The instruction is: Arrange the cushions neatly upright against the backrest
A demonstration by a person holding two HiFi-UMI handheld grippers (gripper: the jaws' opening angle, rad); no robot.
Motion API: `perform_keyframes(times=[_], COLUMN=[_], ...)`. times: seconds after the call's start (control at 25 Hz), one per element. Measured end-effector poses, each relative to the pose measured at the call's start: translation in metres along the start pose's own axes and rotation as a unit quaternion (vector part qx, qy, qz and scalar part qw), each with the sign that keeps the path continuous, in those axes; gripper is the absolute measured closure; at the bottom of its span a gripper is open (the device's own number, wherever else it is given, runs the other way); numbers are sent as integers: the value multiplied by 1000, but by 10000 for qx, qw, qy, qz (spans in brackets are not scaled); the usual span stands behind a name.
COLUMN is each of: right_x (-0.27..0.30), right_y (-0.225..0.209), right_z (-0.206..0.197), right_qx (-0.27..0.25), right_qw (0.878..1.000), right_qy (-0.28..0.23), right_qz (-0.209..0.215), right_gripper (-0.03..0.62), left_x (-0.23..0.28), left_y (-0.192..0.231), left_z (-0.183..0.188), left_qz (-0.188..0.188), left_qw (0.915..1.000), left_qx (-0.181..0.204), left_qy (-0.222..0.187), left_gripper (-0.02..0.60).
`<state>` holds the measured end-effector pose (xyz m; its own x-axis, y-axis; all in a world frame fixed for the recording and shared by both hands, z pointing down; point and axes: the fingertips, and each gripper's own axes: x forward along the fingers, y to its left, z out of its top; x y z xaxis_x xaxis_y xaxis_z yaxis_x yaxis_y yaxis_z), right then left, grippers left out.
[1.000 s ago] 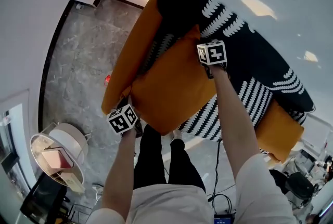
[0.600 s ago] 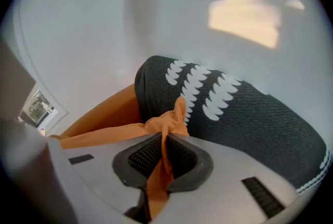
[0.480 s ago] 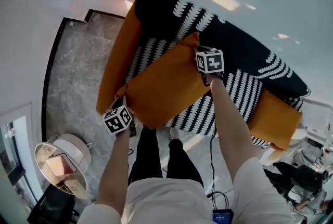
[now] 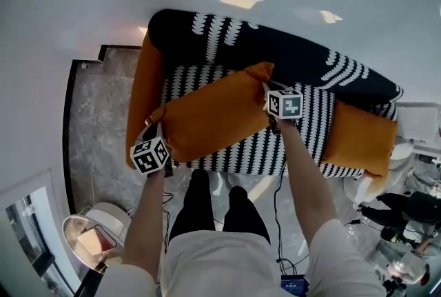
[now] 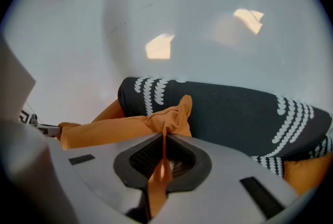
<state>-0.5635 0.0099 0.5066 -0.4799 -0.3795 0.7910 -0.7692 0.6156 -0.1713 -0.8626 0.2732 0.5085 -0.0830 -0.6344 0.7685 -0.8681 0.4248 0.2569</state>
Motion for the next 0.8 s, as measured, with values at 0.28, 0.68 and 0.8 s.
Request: perform_keyframes(times=[0.28, 0.68, 0.8], right_x=[-47, -53, -54], right_y=[-30, -42, -44], right_z=[-6, 12, 16], right_qx=[659, 1276, 1348], right_qw=[9959, 9836, 9812], right_qy=[-536, -1101, -1186], right_qz=[-300, -643, -703], right_gripper=[562, 562, 562], left_x=[15, 61, 72], left_y=[-36, -58, -62], left_z=[79, 163, 174], left_qz=[-533, -1002, -1084], left_qw=[9942, 9787, 9776], left_qx=[824, 1634, 1639], left_qy=[-441, -741, -758], left_gripper=[535, 535, 535])
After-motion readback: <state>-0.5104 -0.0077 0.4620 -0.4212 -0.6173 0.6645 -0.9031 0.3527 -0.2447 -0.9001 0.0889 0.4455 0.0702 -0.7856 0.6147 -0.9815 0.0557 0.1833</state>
